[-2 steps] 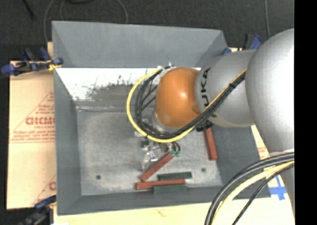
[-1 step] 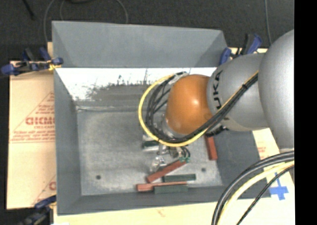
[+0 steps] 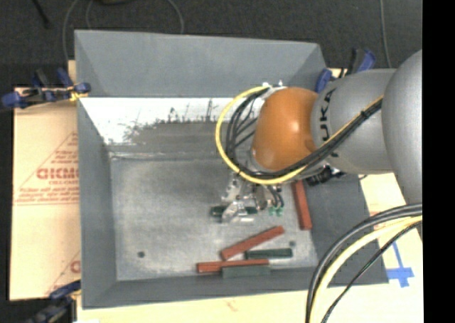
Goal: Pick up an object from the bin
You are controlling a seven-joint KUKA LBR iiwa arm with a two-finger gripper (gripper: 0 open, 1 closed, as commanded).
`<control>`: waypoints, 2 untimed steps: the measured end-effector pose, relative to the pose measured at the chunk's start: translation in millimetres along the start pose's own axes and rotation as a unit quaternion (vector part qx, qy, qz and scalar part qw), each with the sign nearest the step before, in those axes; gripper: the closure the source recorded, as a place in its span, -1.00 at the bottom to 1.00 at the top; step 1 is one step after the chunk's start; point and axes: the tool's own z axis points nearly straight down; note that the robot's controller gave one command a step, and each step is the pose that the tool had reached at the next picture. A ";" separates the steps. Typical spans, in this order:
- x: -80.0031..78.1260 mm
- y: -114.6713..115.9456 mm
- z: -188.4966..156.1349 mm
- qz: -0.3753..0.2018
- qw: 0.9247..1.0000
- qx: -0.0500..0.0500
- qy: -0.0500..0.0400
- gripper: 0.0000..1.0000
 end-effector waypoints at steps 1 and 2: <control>-0.4 -0.3 -0.1 0.001 1.000 0.000 -0.001 1.00; -7.7 14.8 -162.8 0.029 1.000 0.004 -0.012 1.00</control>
Offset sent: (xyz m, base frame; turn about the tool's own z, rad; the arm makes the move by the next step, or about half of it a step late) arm 0.0069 0.0131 0.1587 0.0603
